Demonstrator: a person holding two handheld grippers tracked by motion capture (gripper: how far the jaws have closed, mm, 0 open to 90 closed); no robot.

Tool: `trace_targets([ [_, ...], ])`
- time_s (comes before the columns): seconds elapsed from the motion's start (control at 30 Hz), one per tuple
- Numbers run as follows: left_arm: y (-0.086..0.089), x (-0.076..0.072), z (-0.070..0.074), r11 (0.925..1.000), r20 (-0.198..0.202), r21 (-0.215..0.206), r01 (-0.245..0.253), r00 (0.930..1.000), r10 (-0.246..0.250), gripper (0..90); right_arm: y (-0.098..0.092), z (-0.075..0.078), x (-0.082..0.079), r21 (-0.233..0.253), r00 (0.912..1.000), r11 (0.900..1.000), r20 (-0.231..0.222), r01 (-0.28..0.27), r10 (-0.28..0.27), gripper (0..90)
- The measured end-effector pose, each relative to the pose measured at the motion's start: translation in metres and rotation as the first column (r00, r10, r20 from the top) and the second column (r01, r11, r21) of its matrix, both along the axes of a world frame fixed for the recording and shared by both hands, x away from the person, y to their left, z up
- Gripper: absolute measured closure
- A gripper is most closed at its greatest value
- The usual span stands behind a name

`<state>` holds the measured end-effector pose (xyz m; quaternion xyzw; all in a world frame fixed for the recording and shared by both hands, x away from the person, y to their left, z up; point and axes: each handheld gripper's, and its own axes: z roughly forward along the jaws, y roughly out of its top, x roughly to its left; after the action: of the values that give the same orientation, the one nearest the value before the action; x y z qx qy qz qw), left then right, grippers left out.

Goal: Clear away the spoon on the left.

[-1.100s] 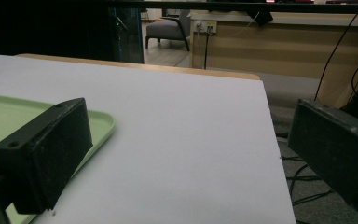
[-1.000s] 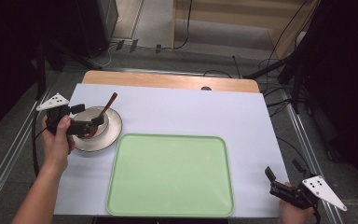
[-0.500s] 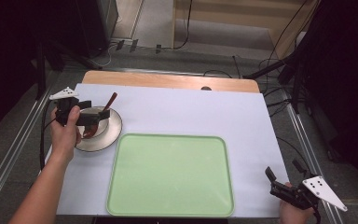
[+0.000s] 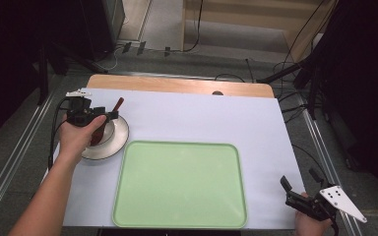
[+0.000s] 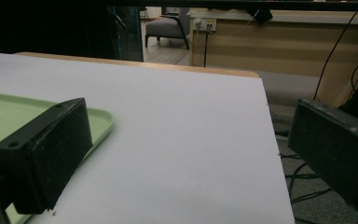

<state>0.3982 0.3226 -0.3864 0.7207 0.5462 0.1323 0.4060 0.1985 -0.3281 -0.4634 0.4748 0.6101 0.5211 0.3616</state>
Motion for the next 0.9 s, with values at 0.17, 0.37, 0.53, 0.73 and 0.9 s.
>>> trace_targets([
  [0.17, 0.001, 0.007, -0.004, 1.0, -0.035, 0.002, 0.006, 0.9994, -0.006, 46.9, 0.0, 0.0, 0.0, 0.002, 1.0, 1.0, -0.001, 0.0, 0.0, 0.0],
  [0.37, 0.0, 0.012, -0.007, 0.9999, -0.059, 0.003, 0.013, 0.9982, -0.012, 53.3, 0.0, 0.0, 0.0, -0.004, 1.0, 1.0, -0.004, 0.001, -0.001, 0.0],
  [0.53, -0.001, 0.016, -0.008, 0.9995, -0.086, -0.016, 0.026, 0.9959, -0.027, 65.5, 0.0, -0.001, 0.0, -0.003, 1.0, 1.0, -0.004, -0.001, 0.001, 0.0],
  [0.73, 0.002, 0.018, -0.009, 0.9999, -0.082, 0.002, 0.017, 0.9965, -0.017, 78.6, -0.001, -0.001, 0.0, 0.001, 1.0, 1.0, -0.002, 0.003, -0.003, 0.0],
  [0.9, 0.006, 0.017, -0.005, 0.9999, -0.077, -0.001, 0.015, 0.9969, -0.015, 80.3, -0.001, 0.0, 0.0, 0.001, 1.0, 1.0, 0.0, 0.003, -0.003, 0.0],
])
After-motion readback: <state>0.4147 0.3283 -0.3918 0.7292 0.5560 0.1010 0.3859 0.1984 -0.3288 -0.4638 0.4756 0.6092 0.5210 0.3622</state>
